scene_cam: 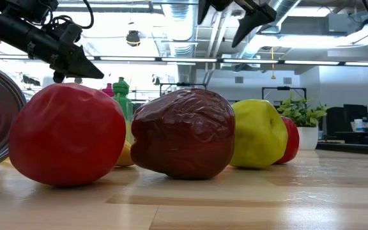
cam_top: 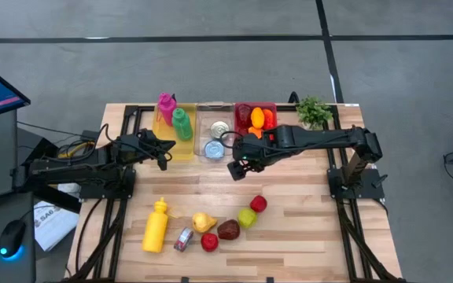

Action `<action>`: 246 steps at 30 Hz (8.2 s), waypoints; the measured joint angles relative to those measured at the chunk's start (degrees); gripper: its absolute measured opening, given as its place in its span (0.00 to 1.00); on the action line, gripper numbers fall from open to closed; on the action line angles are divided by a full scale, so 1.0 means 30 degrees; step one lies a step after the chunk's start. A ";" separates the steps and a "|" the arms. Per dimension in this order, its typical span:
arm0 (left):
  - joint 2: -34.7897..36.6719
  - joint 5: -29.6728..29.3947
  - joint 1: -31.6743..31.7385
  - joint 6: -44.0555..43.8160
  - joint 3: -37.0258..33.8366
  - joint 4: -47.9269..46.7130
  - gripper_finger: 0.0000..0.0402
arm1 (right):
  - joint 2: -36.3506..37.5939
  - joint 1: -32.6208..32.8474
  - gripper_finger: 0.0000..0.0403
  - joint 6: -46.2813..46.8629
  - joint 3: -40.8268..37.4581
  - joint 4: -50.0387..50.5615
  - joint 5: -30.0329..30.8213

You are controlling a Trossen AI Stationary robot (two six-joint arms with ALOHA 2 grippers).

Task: Pick & Place Food Item
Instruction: Put the top red apple into the pink bin, then put the yellow tumbler into the yellow bin

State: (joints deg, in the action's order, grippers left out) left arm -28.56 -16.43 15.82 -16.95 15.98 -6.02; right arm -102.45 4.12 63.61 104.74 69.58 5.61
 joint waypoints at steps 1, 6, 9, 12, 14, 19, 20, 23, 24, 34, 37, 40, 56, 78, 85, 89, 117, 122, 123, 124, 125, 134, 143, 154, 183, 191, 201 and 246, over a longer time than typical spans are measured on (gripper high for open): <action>0.0000 0.0000 0.0004 0.0000 -0.0004 0.0007 0.01 | 0.0000 0.0000 0.95 0.0312 -0.0181 0.0032 0.0241; 0.0000 -0.0003 0.0000 0.0000 0.0000 0.0000 0.01 | 0.0005 0.0035 0.95 0.1064 -0.1048 0.0380 0.0667; 0.0000 0.0000 0.0004 0.0000 0.0001 0.0000 0.01 | -0.0036 0.0051 0.95 0.1856 -0.1948 0.0512 0.0653; 0.0000 -0.0006 -0.0003 0.0000 0.0003 0.0000 0.01 | 0.0000 0.0051 0.95 0.2766 -0.2543 0.0802 0.0659; 0.0000 0.0000 0.0004 0.0000 0.0003 0.0006 0.01 | -0.0007 0.0050 0.95 0.3296 -0.3105 0.0778 0.0653; 0.0000 -0.0007 0.0002 0.0000 0.0002 0.0000 0.01 | -0.0007 0.0128 0.95 0.4325 -0.4219 0.0378 0.0654; 0.0000 -0.0006 0.0004 0.0000 -0.0003 0.0000 0.01 | -0.0007 0.0157 0.95 0.4572 -0.4515 0.0299 0.0653; 0.0000 -0.0004 0.0000 0.0000 -0.0001 0.0000 0.01 | -0.0007 0.0384 0.95 0.5390 -0.5156 0.0031 0.0648; 0.0000 -0.0007 0.0002 0.0005 0.0003 0.0000 0.01 | -0.0007 0.0484 0.95 0.5734 -0.5420 -0.0198 0.0642; 0.0000 -0.0004 0.0000 0.0044 0.0004 0.0000 0.01 | -0.0007 0.1864 0.95 0.8610 -0.7914 -0.3680 0.0070; 0.0000 -0.0007 -0.0004 0.0044 0.0004 0.0000 0.01 | -0.0007 0.2241 0.95 0.9999 -0.8579 -0.4066 0.0070; 0.0000 -0.0007 0.0000 0.0044 0.0004 0.0000 0.01 | -0.0007 0.2681 0.95 1.1318 -0.9123 -0.4494 -0.0019; -0.0007 -0.0007 0.0000 0.0047 0.0004 0.0000 0.01 | -0.0007 0.4007 0.95 1.4471 -1.1360 -0.6687 -0.0424; -0.0007 -0.0007 0.0000 0.0051 0.0004 -0.0007 0.01 | -0.0007 0.4000 0.82 1.4647 -1.3452 -1.0028 -0.0367; -0.0007 -0.0007 0.0004 0.0047 0.0000 -0.0004 0.01 | -0.0007 0.4000 0.70 1.4596 -1.3452 -1.0070 -0.0367; -0.0007 -0.0007 -0.0004 0.0051 0.0004 -0.0002 0.01 | -0.0002 0.3995 0.70 1.4154 -1.3452 -1.0067 -0.0374; -0.0001 -0.0007 0.0000 0.0051 0.0004 -0.0001 0.01 | 0.0204 -0.2577 0.70 0.2817 -0.4676 -0.1378 0.2649; 0.0000 -0.0007 -0.0003 0.0044 0.0004 0.0000 0.01 | 0.0204 -0.5087 0.70 -0.1689 -0.3905 -0.1359 0.2664; 0.0000 -0.0007 -0.0003 0.0044 0.0004 0.0000 0.01 | 0.0204 -0.5594 0.70 -0.2621 -0.3845 -0.1395 0.2656; 0.0000 -0.0007 -0.0004 0.0044 0.0004 0.0000 0.01 | 0.0204 -0.6120 0.70 -0.3535 -0.3799 -0.1463 0.2650; 0.0000 -0.0007 -0.0001 0.0038 0.0004 0.0000 0.01 | 0.0204 -0.6599 0.70 -0.4448 -0.3770 -0.1567 0.2629; 0.0000 0.0015 -0.0004 -0.0775 0.0004 0.0000 0.01 | 0.0204 -1.0439 0.70 -1.4288 -0.3755 -0.2044 0.1154; 0.0000 0.0036 -0.0002 -0.2951 0.0004 0.0007 0.01 | 0.0201 -1.2878 0.70 -2.3656 -0.3757 -0.4014 0.1080; 0.0000 -0.0022 -0.0003 -0.3545 0.0004 0.0022 0.01 | 0.0124 -1.6005 0.70 -2.6415 -0.3769 -0.6077 -0.1624; 0.0000 -0.3176 0.0004 -0.4459 0.0004 0.0015 0.01 | 0.0117 -1.5105 0.70 -2.3507 -0.3769 -0.7598 -0.4424; 0.0000 -0.3172 -0.0001 -0.4459 0.0004 0.0015 0.01 | 0.0117 -1.3791 0.70 -2.0987 -0.3769 -0.7804 -0.4408; 0.0000 -0.3169 -0.0002 -0.4459 0.0004 0.0007 0.01 | -0.0016 -1.2338 0.70 -2.0645 -0.4788 -0.7960 -0.4335; 0.0000 -0.3162 -0.0001 -0.4456 0.0004 0.0005 0.01 | -0.0015 -1.1437 0.98 -1.9377 -0.7602 -1.0778 -0.3906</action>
State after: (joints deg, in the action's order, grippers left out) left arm -28.56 -25.91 15.82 -30.32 15.99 -6.01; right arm -102.50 -30.19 5.48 81.93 37.25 -6.10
